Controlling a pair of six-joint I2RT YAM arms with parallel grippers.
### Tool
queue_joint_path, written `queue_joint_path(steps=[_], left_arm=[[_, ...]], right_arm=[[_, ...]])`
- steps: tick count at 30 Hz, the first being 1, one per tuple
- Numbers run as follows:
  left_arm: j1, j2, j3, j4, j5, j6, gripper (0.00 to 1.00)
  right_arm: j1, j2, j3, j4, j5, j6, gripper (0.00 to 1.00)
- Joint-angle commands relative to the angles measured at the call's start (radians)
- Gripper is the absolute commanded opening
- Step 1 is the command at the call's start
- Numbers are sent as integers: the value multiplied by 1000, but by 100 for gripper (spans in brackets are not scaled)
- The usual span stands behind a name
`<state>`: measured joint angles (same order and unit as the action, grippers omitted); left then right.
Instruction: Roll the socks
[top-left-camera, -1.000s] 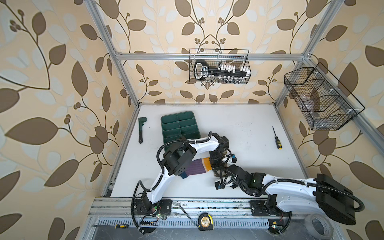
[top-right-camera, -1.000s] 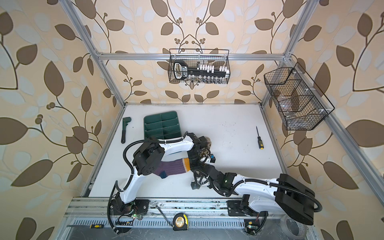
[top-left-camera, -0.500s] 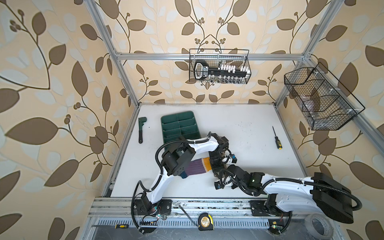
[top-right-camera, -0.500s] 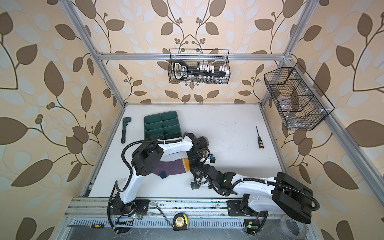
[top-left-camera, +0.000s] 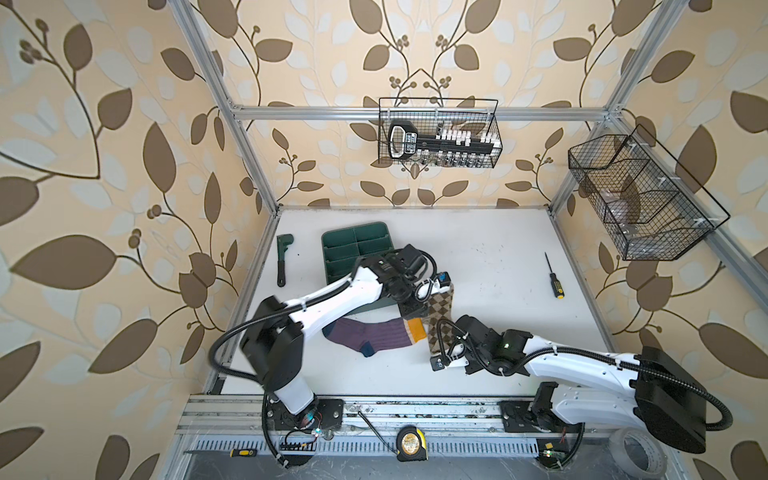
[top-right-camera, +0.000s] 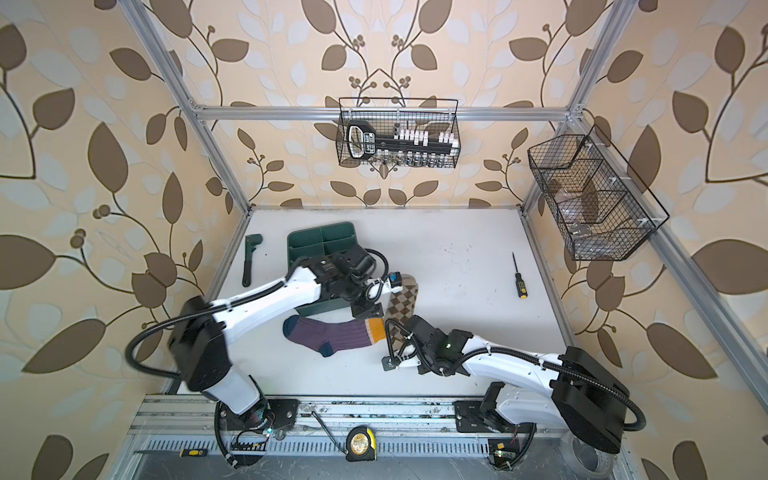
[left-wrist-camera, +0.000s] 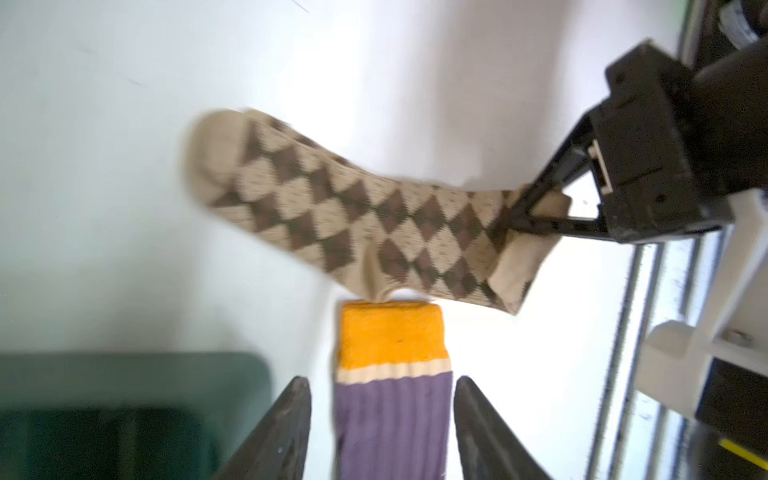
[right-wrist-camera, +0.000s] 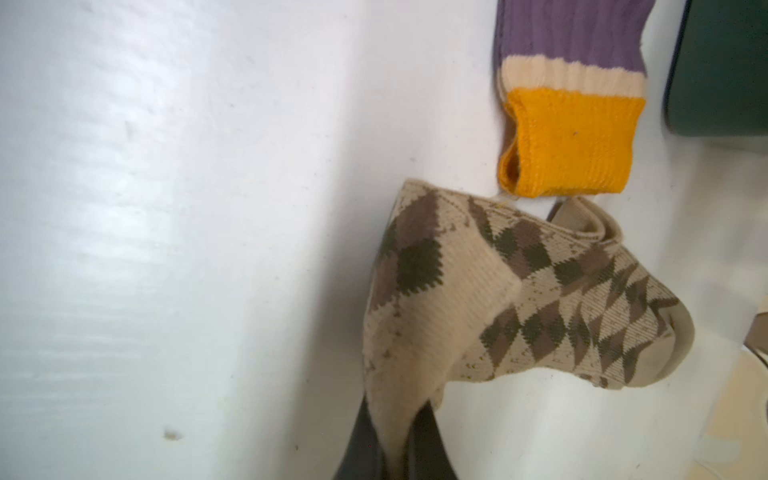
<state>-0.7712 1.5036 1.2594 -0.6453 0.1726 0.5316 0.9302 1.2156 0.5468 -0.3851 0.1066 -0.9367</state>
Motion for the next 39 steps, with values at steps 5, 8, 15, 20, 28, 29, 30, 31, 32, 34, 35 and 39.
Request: queue_joint_path(steps=[5,8,15,20,28,29,30,31,32,34,35,39], left_arm=[[-66,-534,-193,124,-139,188,78],[-286,-615,-223,50,-320,282,79],[-719,-469,-413,125,-720,357,74],[-776,-271,-488,299,-743,298,70],[-718,17,-470,532,-744,153,67],[-706,39,-465,539,-744,136,66],[-698,59,-470,565,-756,126,65],[-695,71,-482,599,-776,126,64],[-696,76,-493,630,-793,129,63],[-704,69,-519,676,-825,126,61],[-718,55,-528,690,-844,134,61],[-744,-6,-538,668,-844,154,64]], right_arm=[[-9,131,85,-158,-156,55,0],[-5,184,110,-167,-155,52,0],[-30,319,202,-219,-209,62,0],[-53,377,239,-245,-272,85,0],[-69,379,240,-252,-303,117,0],[-69,377,239,-252,-307,119,0],[-70,371,236,-252,-311,123,0],[-73,366,234,-252,-321,125,0],[-77,364,232,-253,-333,131,0],[-96,375,238,-266,-380,143,0],[-104,386,245,-276,-397,148,0],[-121,433,280,-317,-442,161,0]])
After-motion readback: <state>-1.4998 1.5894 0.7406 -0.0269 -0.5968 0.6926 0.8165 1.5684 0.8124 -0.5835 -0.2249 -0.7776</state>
